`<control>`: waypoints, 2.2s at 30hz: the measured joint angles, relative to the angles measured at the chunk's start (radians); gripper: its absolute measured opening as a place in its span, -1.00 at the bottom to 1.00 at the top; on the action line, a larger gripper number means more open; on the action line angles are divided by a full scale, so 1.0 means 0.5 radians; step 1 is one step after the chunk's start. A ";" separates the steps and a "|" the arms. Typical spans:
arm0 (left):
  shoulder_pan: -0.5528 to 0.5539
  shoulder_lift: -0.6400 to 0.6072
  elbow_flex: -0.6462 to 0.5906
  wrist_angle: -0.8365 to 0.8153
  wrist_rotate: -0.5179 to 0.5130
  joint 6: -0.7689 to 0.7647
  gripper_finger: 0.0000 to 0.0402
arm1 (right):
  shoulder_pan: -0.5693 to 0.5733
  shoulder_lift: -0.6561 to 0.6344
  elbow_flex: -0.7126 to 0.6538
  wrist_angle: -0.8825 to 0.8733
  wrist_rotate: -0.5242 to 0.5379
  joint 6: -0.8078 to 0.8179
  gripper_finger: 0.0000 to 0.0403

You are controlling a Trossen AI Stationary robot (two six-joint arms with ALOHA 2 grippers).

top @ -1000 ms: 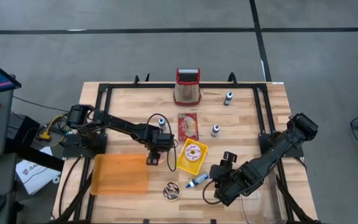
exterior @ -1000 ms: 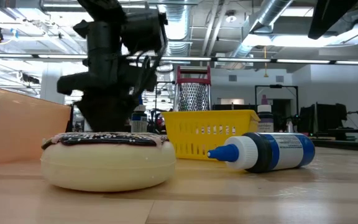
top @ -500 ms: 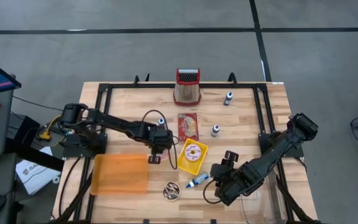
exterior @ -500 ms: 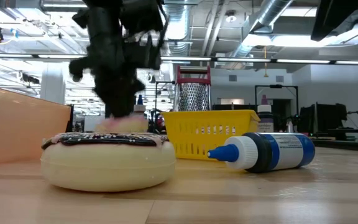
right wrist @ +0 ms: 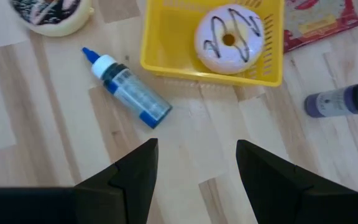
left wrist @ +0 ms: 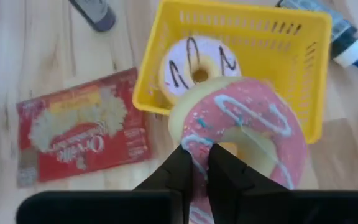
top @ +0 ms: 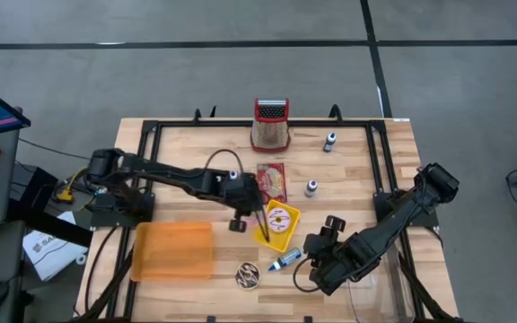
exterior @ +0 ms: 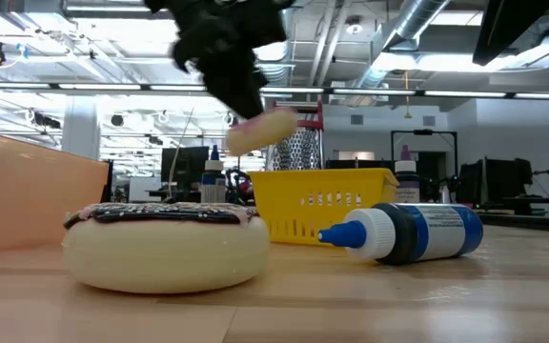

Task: Pick & Place Food Item
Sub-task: Put the pink donut into the yellow basket, then put the brown donut into the yellow basket

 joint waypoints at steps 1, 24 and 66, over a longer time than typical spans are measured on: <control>0.000 0.030 0.051 0.018 -0.019 0.031 -0.85 | 0.000 0.000 0.001 -0.002 0.006 0.009 0.04; -0.014 0.497 0.517 0.058 0.121 0.317 -0.79 | 0.042 -0.041 0.002 -0.086 0.082 0.049 0.04; 0.038 0.608 0.531 0.061 0.014 0.416 0.00 | 0.056 -0.040 0.002 -0.138 0.128 0.077 0.04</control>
